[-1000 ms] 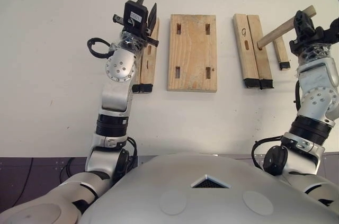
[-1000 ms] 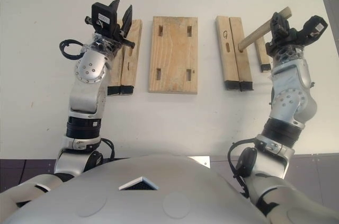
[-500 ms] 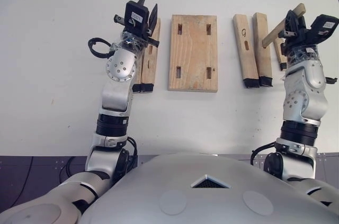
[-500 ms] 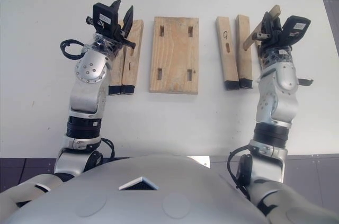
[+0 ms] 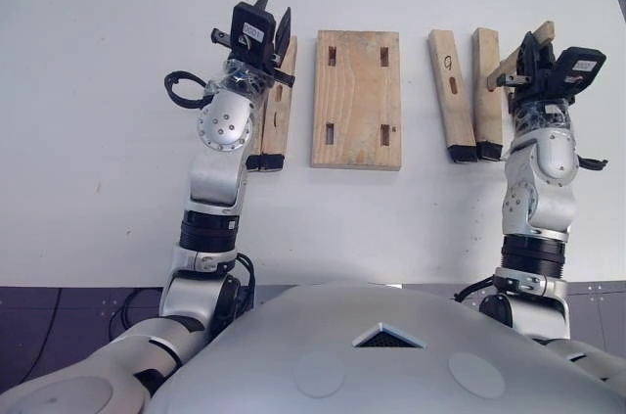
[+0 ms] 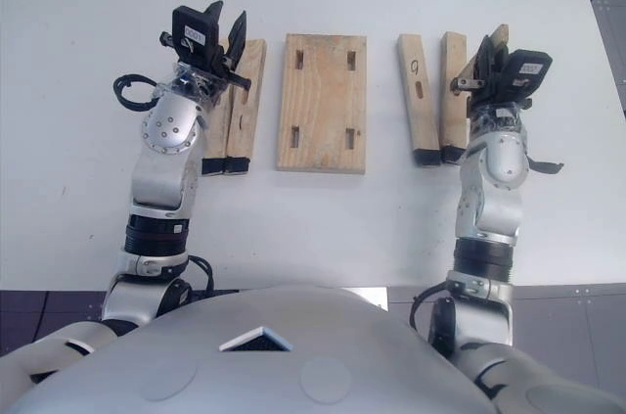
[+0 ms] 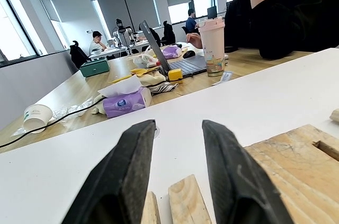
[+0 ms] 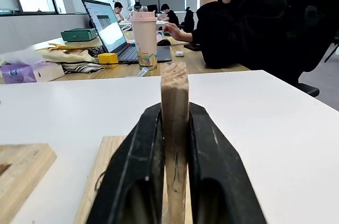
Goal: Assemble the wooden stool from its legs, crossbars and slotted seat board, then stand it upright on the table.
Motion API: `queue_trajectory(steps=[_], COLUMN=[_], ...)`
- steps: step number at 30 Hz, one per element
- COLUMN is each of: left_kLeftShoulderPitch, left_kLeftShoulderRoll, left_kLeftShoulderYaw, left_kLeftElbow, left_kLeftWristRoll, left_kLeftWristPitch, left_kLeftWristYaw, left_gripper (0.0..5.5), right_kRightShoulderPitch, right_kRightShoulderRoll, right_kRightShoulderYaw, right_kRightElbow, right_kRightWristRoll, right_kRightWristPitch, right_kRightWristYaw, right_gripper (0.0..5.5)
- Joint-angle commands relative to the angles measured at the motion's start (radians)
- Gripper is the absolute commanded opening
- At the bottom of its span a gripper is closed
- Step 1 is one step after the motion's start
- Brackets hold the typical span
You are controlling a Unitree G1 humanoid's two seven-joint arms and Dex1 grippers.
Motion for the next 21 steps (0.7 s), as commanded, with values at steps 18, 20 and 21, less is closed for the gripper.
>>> queue_trajectory(steps=[18, 20, 21], left_kLeftShoulderPitch=[0.019, 0.016, 0.014], left_kLeftShoulderRoll=[-0.119, -0.119, -0.117], left_kLeftShoulderYaw=[0.017, 0.028, 0.031], left_kLeftElbow=[0.069, 0.078, 0.081], left_kLeftWristRoll=[0.041, 0.037, 0.036], left_kLeftWristPitch=[-0.095, -0.107, -0.111], left_kLeftWristYaw=[0.199, 0.209, 0.211], left_gripper=[1.60, 1.60, 1.60], right_kRightShoulderPitch=[-0.005, 0.008, 0.013], right_kRightShoulderRoll=[-0.275, -0.273, -0.272], right_kRightShoulderYaw=[0.038, 0.025, 0.022], right_kRightElbow=[-0.280, -0.256, -0.249], right_kRightWristRoll=[0.084, 0.088, 0.089], right_kRightWristPitch=[0.975, 0.979, 0.977], right_kRightWristYaw=[0.201, 0.207, 0.211], right_gripper=[2.98, 2.67, 2.50])
